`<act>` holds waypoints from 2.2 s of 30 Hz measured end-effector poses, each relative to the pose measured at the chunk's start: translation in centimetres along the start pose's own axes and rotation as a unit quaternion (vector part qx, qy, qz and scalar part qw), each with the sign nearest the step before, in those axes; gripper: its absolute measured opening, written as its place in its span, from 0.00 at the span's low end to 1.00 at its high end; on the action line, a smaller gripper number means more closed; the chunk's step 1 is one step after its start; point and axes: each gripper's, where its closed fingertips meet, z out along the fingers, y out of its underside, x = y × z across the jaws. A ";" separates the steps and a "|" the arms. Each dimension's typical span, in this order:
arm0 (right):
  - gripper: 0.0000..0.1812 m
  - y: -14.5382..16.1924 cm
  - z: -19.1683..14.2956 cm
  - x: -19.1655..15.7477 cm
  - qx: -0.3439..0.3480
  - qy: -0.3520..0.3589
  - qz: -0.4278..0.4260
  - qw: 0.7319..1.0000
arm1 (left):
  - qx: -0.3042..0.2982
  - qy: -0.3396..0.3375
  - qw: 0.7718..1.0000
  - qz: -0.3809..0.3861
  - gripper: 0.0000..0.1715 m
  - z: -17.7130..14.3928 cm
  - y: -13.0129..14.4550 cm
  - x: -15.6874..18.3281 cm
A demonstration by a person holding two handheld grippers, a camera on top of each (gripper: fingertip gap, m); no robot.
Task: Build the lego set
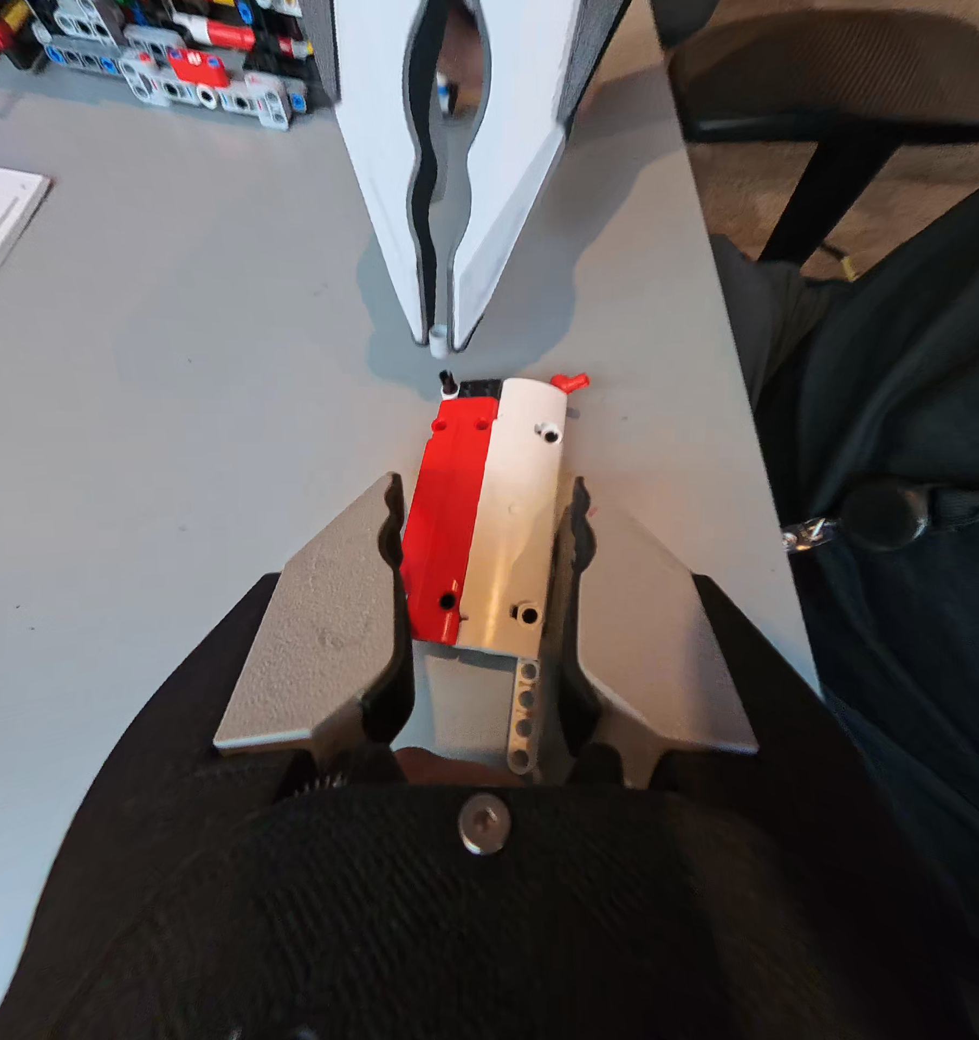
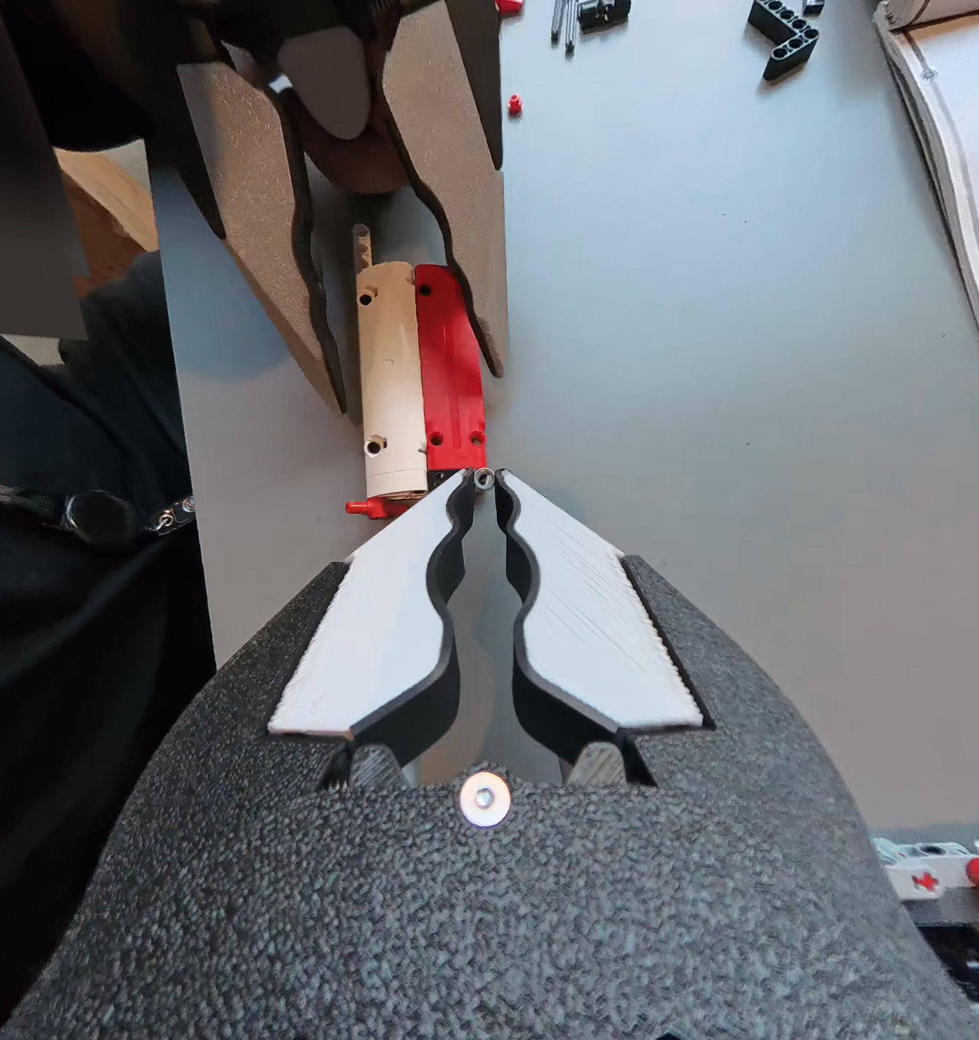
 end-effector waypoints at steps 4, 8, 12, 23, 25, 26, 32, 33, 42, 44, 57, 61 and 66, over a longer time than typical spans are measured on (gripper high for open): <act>0.03 0.3 0.3 -0.2 -0.004 -0.006 -0.003 1.000 | -0.009 -0.005 1.000 -0.010 0.34 -0.1 0.4 -0.4; 0.03 0.2 0.4 0.0 0.003 -0.007 -0.006 1.000 | -0.025 -0.005 1.000 -0.009 0.34 0.3 0.9 -0.4; 0.03 0.1 0.4 0.0 0.001 -0.011 -0.011 1.000 | -0.021 -0.003 1.000 -0.022 0.30 0.2 0.9 -0.6; 0.03 0.1 0.7 0.5 -0.007 -0.009 -0.012 1.000 | -0.021 -0.002 1.000 -0.012 0.30 0.3 0.9 -0.4; 0.03 0.2 0.7 0.5 -0.010 -0.013 -0.011 1.000 | -0.021 -0.003 1.000 -0.011 0.30 0.3 0.9 -0.4; 0.03 0.2 0.6 0.5 -0.009 -0.016 -0.009 1.000 | -0.021 -0.003 1.000 -0.011 0.30 0.4 0.9 -0.4; 0.03 0.3 0.6 0.5 -0.004 -0.027 0.006 1.000 | -0.021 -0.003 1.000 -0.010 0.30 0.4 0.8 -0.4; 0.03 0.3 0.6 0.5 -0.005 -0.028 0.005 1.000 | -0.021 -0.003 1.000 -0.009 0.30 0.4 0.8 -0.4; 0.03 0.3 0.6 0.1 -0.020 -0.031 -0.008 0.999 | -0.021 -0.003 1.000 -0.008 0.30 0.5 0.8 -0.3; 0.03 0.3 0.7 0.1 -0.025 -0.029 -0.013 0.999 | -0.021 -0.003 1.000 -0.008 0.30 0.5 0.8 -0.3; 0.03 0.5 0.9 0.1 -0.128 -0.040 -0.083 0.987 | -0.021 -0.003 1.000 -0.007 0.30 0.5 0.8 -0.2; 0.03 0.5 0.9 0.0 -0.152 -0.059 -0.109 0.981 | -0.021 -0.003 1.000 -0.008 0.30 0.5 0.8 -0.2; 0.03 0.6 0.8 -0.1 -0.147 -0.044 -0.171 0.973 | -0.021 -0.001 1.000 -0.009 0.30 0.5 0.8 -0.2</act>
